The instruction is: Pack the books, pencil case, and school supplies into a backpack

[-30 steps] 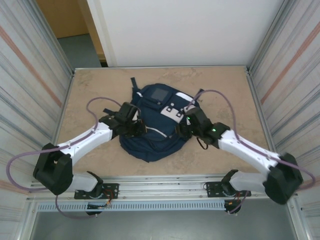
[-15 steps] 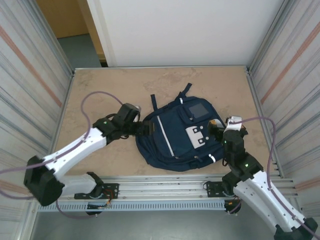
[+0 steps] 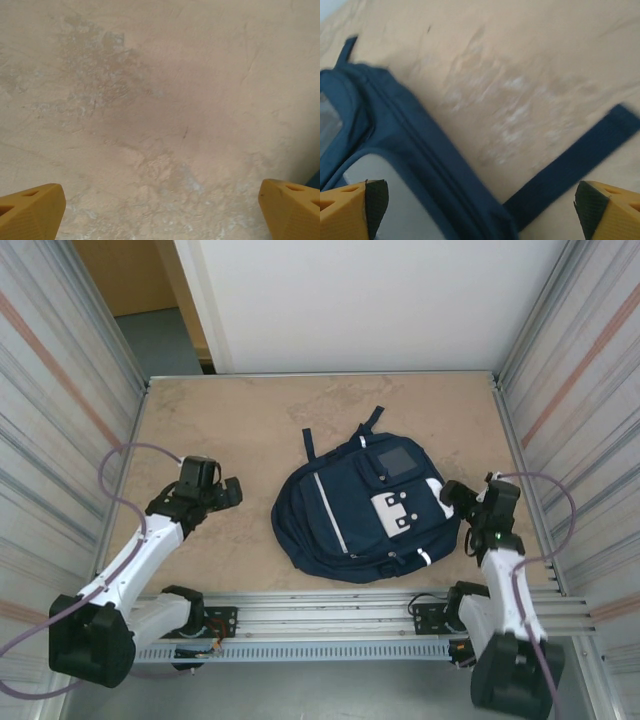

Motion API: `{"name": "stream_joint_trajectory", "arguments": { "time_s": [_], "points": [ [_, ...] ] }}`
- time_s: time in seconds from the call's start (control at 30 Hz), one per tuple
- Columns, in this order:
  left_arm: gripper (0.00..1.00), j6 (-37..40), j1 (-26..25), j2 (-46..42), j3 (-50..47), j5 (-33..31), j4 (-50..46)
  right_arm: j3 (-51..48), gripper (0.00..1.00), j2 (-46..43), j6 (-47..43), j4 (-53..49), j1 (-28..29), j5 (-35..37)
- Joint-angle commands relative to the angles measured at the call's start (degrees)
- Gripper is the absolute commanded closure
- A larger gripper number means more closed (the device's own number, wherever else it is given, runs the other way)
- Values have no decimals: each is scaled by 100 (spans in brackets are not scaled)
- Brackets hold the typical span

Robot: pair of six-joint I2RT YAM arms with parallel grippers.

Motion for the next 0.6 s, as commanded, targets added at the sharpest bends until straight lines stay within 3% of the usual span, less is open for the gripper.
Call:
{"name": "stream_joint_trajectory", "arguments": {
  "time_s": [0.0,0.1,0.4,0.43,0.47,0.57],
  "points": [
    [1,587,171,-51,-93,-83,399,685,6,933,240,-388,10,-1925],
    [1,803,298,-25,-226,-126,591,859,12,1495,156,-378,298,-2378],
    [1,1202,483,-38,-554,-332,1437,1394,10,2002,-75,-85,1956,-2224],
    [1,1344,486,-82,-629,-330,1622,1437,8,2039,-68,-39,2022,-2118],
    [1,1518,483,-139,-720,-314,1849,1482,1,2061,-48,-56,2057,-1826],
    [1,2007,483,-314,-1275,-201,3037,1552,1,1963,-144,-246,2056,-383]
  ]
}}
